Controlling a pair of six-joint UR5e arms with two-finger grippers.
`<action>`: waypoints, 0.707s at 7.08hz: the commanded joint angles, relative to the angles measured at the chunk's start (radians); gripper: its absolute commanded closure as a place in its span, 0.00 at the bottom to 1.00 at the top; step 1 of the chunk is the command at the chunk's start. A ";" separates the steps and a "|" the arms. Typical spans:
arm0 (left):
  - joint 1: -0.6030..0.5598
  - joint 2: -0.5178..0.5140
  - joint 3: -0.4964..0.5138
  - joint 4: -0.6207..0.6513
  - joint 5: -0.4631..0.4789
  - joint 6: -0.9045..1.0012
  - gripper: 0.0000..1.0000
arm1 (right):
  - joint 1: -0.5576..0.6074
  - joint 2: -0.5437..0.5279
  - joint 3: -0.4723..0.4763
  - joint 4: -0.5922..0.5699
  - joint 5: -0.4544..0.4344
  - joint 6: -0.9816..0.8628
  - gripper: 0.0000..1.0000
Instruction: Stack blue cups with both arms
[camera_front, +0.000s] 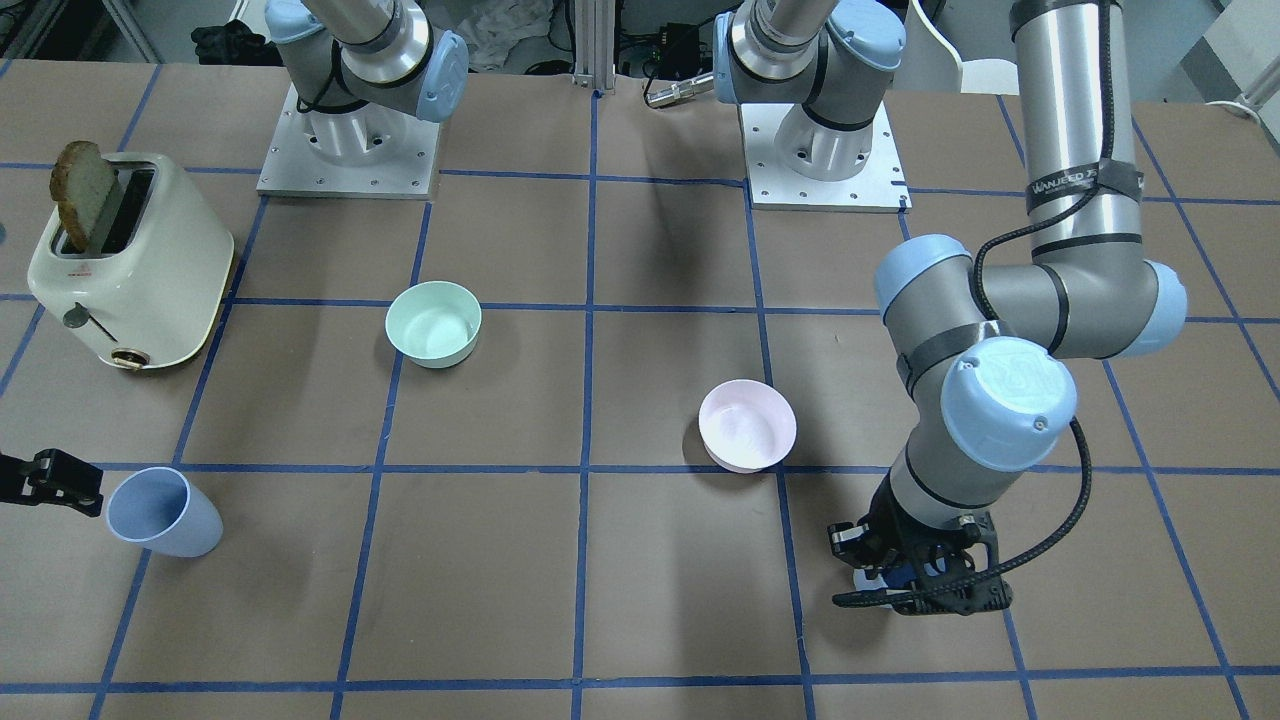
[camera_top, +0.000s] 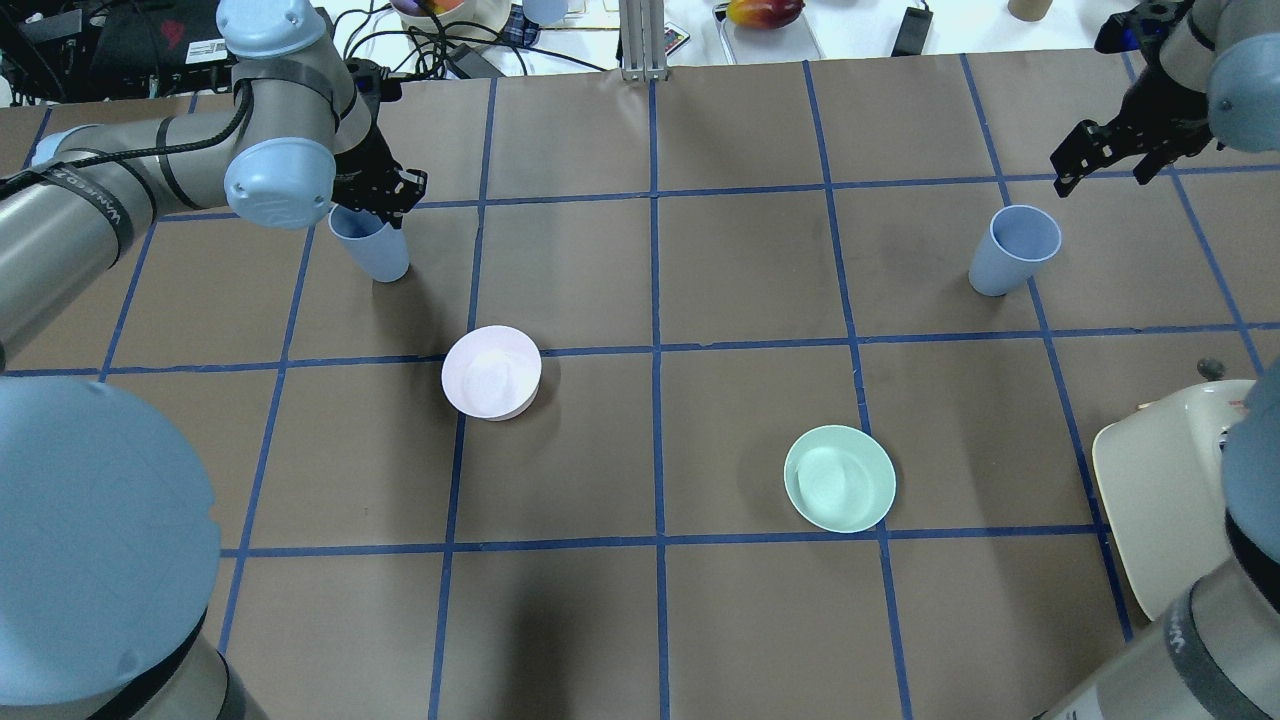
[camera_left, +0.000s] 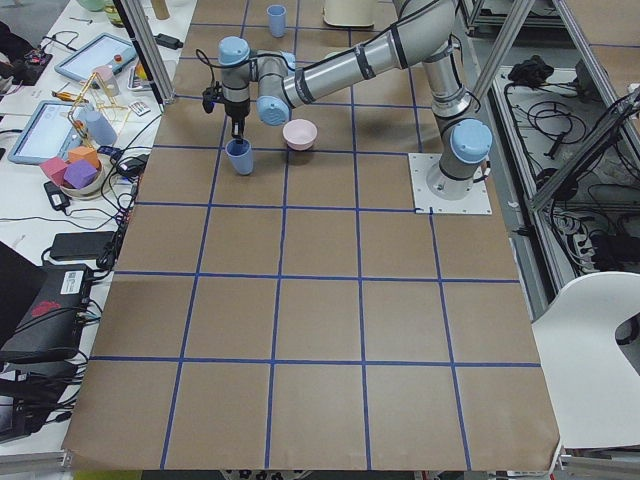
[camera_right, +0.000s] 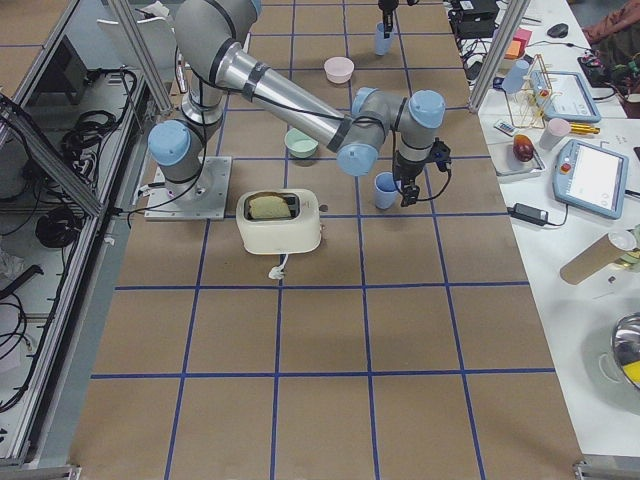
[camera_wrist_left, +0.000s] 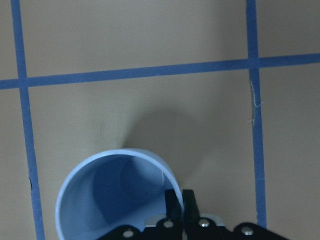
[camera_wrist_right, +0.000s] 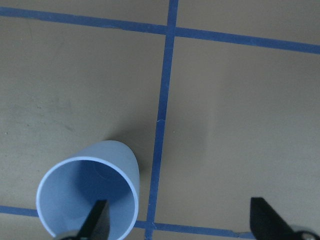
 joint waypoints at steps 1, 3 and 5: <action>-0.113 -0.009 0.064 -0.016 -0.020 -0.196 1.00 | 0.000 0.029 0.009 0.006 -0.001 -0.039 0.00; -0.256 -0.013 0.084 -0.015 -0.016 -0.424 1.00 | 0.000 0.051 0.009 0.008 -0.003 -0.039 0.00; -0.363 -0.030 0.085 -0.002 -0.013 -0.531 1.00 | 0.000 0.055 0.015 0.011 0.000 -0.037 0.00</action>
